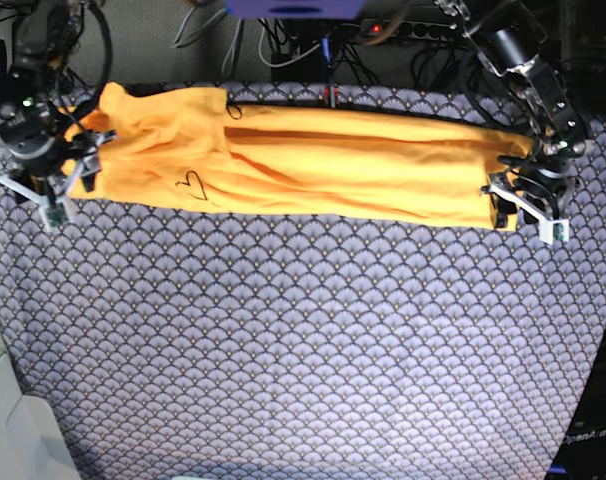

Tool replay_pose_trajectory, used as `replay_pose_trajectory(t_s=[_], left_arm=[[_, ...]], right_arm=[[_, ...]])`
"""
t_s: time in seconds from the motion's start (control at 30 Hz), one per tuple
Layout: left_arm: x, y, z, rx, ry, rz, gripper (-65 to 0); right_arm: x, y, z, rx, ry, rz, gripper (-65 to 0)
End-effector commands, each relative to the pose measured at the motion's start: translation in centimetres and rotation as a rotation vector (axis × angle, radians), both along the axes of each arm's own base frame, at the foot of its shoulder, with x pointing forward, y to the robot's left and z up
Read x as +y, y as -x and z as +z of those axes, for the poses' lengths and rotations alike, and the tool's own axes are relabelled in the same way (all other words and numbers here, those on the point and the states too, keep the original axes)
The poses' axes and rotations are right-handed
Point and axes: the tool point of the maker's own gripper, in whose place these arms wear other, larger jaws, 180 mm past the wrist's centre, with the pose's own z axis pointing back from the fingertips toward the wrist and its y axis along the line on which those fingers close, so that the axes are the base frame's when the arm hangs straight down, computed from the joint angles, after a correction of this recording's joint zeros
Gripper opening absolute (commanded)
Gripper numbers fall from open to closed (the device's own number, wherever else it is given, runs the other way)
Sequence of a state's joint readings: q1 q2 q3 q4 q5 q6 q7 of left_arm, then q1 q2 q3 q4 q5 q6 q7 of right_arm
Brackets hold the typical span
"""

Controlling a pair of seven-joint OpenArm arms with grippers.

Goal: Fold the T-shirt properly
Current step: 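Release and move the right gripper back to the strip's end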

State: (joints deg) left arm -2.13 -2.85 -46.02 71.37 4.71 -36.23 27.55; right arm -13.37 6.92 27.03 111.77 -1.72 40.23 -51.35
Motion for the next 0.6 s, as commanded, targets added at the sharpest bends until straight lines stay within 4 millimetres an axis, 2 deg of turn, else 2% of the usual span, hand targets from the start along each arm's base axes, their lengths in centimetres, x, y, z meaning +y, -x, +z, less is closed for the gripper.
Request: replay_pose_trajectory(t_s=[0.0, 0.13, 0.4, 0.57], left_arm=[[0.1, 1.2, -1.4, 0.093, -0.018, -0.010, -28.9], [0.0, 1.2, -1.4, 0.093, -0.017, -0.010, -28.9], [0.0, 1.3, -1.5, 0.097, -0.015, -0.010, -28.9], [0.1, 1.3, -1.4, 0.097, -0.018, -0.010, -28.9]], right_arm=[[-0.4, -0.3, 0.9, -0.036, 0.002, -0.011, -30.0], [-0.7, 1.2, 0.1, -0.011, -0.005, -0.028, -29.9], [-0.2, 1.4, 0.5, -0.082, -0.022, 0.009, -29.9], [-2.9, 2.0, 1.4, -0.100, 0.020, -0.047, -29.9]])
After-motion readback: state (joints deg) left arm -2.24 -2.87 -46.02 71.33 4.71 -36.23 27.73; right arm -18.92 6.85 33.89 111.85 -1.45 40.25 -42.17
